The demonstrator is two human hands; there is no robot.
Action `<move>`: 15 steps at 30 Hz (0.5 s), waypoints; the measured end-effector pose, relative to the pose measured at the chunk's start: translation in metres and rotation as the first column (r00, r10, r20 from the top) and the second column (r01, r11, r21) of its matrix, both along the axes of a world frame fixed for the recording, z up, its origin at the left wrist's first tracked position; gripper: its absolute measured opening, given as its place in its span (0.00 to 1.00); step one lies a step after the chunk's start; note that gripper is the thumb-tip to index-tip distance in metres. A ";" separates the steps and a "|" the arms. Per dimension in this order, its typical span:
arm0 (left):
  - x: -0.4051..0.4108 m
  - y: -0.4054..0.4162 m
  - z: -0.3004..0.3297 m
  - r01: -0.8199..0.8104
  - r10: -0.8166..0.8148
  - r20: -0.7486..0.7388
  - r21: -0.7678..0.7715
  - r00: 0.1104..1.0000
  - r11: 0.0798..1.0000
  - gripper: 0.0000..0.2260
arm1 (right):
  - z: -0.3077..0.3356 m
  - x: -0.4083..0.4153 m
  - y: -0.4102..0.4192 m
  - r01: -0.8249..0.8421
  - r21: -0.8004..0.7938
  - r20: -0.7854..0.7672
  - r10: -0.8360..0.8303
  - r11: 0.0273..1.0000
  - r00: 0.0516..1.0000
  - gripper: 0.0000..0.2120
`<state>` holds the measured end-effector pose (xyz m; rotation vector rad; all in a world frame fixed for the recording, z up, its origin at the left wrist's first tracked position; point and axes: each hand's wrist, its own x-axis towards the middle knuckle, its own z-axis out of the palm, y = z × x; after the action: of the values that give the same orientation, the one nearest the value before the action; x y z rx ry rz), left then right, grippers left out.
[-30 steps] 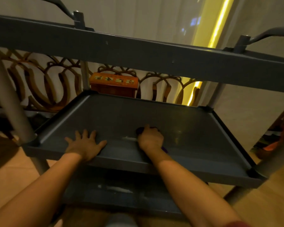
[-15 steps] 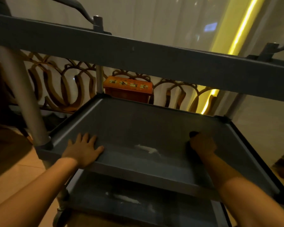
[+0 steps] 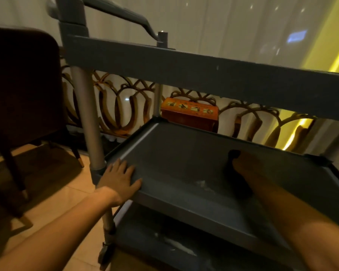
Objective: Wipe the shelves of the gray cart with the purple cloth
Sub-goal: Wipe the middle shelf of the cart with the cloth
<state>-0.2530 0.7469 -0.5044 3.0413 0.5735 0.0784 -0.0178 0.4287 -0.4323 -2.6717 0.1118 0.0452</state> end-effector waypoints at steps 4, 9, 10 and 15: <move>0.005 -0.003 -0.007 -0.025 0.025 0.016 -0.010 1.000 1.000 0.40 | -0.023 -0.005 0.045 -0.116 -0.122 0.046 0.122 0.986 0.991 0.20; 0.001 0.002 -0.009 -0.038 0.052 0.173 -0.083 0.983 0.996 0.41 | -0.047 -0.057 0.173 -0.586 -0.069 0.196 0.586 0.808 0.786 0.15; 0.000 0.001 -0.007 -0.039 0.061 0.197 -0.115 0.979 0.993 0.40 | -0.043 -0.059 0.184 -0.640 -0.023 0.168 0.634 0.768 0.755 0.15; -0.007 0.000 -0.003 -0.041 0.072 0.186 -0.162 0.980 0.986 0.38 | -0.024 -0.022 0.191 -0.691 0.198 0.151 0.675 0.695 0.722 0.21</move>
<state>-0.2595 0.7465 -0.5077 2.8230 0.6189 0.3088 -0.0402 0.6195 -0.4565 -2.3114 -0.8729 0.1931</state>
